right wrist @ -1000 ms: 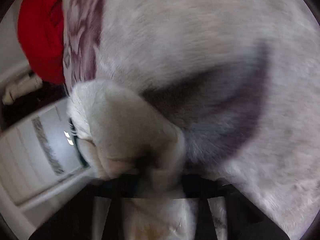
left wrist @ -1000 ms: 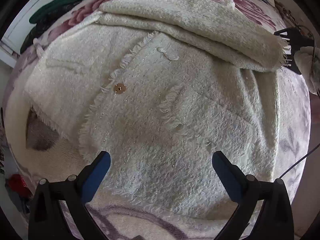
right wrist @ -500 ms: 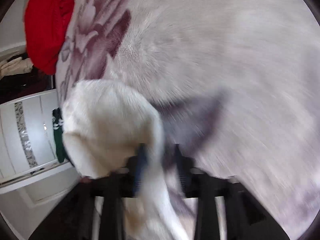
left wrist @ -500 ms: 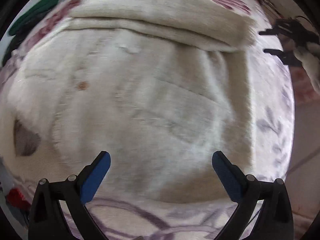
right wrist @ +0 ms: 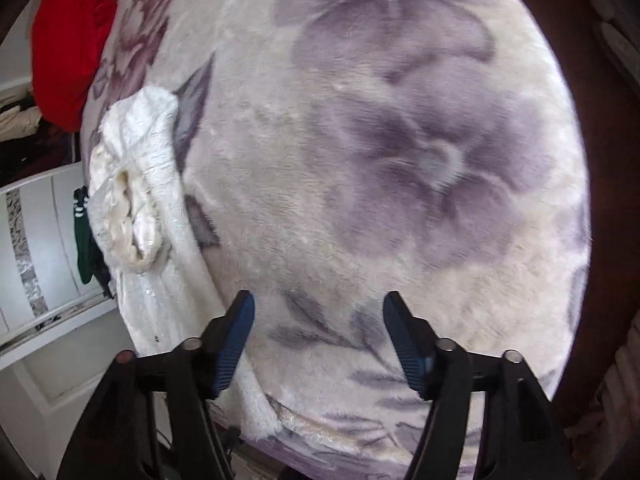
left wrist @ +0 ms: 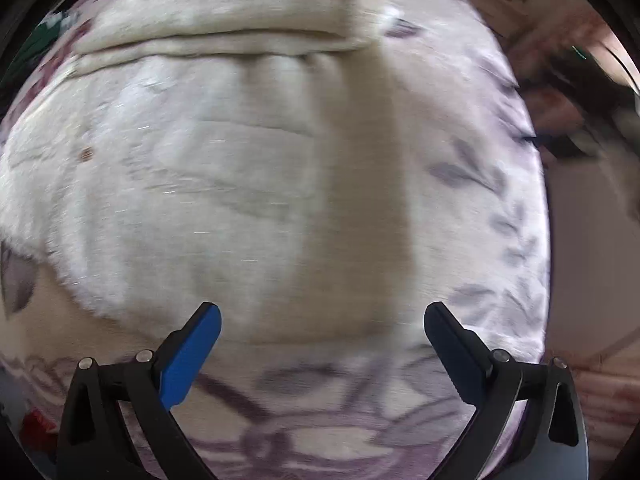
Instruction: Fold large clothes
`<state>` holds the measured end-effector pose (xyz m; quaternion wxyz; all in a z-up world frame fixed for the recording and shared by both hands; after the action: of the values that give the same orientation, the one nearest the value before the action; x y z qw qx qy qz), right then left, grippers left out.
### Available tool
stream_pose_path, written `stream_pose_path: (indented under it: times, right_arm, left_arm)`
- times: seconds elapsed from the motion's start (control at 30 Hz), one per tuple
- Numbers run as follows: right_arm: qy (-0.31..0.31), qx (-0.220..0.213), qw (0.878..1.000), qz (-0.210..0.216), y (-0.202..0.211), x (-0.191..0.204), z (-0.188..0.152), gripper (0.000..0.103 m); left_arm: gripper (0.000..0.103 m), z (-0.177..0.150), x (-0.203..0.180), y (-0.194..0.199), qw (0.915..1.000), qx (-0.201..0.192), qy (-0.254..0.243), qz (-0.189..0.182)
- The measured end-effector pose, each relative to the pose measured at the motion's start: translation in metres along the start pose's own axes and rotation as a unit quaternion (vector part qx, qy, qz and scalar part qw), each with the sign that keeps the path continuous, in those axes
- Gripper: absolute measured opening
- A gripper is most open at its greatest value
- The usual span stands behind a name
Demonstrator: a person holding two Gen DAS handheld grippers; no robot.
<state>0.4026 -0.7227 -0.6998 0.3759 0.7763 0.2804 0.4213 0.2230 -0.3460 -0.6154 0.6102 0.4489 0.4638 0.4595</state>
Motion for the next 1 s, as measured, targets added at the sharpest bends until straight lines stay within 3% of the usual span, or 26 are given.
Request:
stream_pose_path:
  times: [0.07,0.13,0.23,0.27,0.3,0.33,0.37,0.4,0.5,0.63,0.67,0.7,0.73,0.87,1.0]
  right_arm:
    - [0.009,0.000,1.000,0.030,-0.011,0.026,0.009,0.074]
    - [0.012,0.004,0.998,0.068,-0.026,0.058,0.021,0.084]
    - [0.020,0.027,0.990,0.134,-0.052,0.107,0.033,0.087]
    - [0.021,0.034,0.987,0.153,-0.061,0.124,0.037,0.088]
    - [0.026,0.045,0.983,0.179,-0.071,0.144,0.040,0.092]
    - [0.030,0.048,0.980,0.189,-0.075,0.154,0.041,0.096]
    - [0.044,0.051,0.978,0.199,-0.083,0.172,0.042,0.098]
    - [0.065,0.059,0.975,0.203,-0.089,0.187,0.040,0.100]
    - [0.094,0.062,0.977,0.183,-0.117,0.212,0.039,0.101]
    - [0.080,0.080,0.983,0.142,-0.150,0.211,0.051,0.100]
    - [0.064,0.076,0.984,0.148,-0.152,0.212,0.053,0.096]
    - [0.039,0.065,0.986,0.150,-0.151,0.211,0.056,0.067]
    - [0.022,0.068,0.984,0.161,-0.151,0.212,0.054,0.029]
    - [0.004,0.037,0.990,0.138,-0.141,0.226,0.043,0.024]
    - [0.029,0.010,0.995,0.095,-0.112,0.271,0.024,0.022]
  left_arm:
    - [0.103,-0.001,-0.021,-0.013,0.9996,0.008,-0.023,-0.012]
    - [0.103,0.004,-0.027,-0.029,0.9988,0.019,-0.045,0.010]
    - [0.100,0.004,-0.029,-0.038,0.9978,0.013,-0.049,0.043]
    - [0.089,0.006,-0.026,-0.037,0.9975,0.006,-0.046,0.053]
    - [0.068,0.009,-0.022,-0.032,0.9971,0.000,-0.043,0.063]
    - [0.058,0.011,-0.018,-0.028,0.9965,-0.011,-0.040,0.073]
    - [0.038,0.012,-0.015,-0.026,0.9964,-0.016,-0.039,0.074]
    - [0.026,0.013,-0.012,-0.022,0.9963,-0.020,-0.039,0.073]
    - [0.015,0.016,-0.007,-0.016,0.9956,-0.043,-0.037,0.074]
    - [0.013,0.018,0.009,0.008,0.9945,-0.077,-0.020,0.069]
    - [0.013,0.018,0.013,0.014,0.9940,-0.083,-0.015,0.069]
    - [0.013,0.019,0.019,0.022,0.9936,-0.092,-0.005,0.065]
    - [0.013,0.021,0.021,0.026,0.9931,-0.100,0.004,0.062]
    - [0.012,0.026,0.051,0.059,0.9898,-0.123,0.028,0.066]
    - [0.012,0.033,0.091,0.098,0.9847,-0.152,0.062,0.060]
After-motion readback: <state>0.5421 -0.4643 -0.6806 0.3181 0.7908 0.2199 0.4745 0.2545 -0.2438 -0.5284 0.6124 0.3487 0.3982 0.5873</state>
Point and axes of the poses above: each gripper's, at about its wrist camera, not at the fingertips, and y roughly against the way its jaws point, x to its left, z to its top, the point moved 8 cm from there along -y, roughly the way its jaws point, and after that the axes turned 12 degrees about -y, right-handed, at the moved point
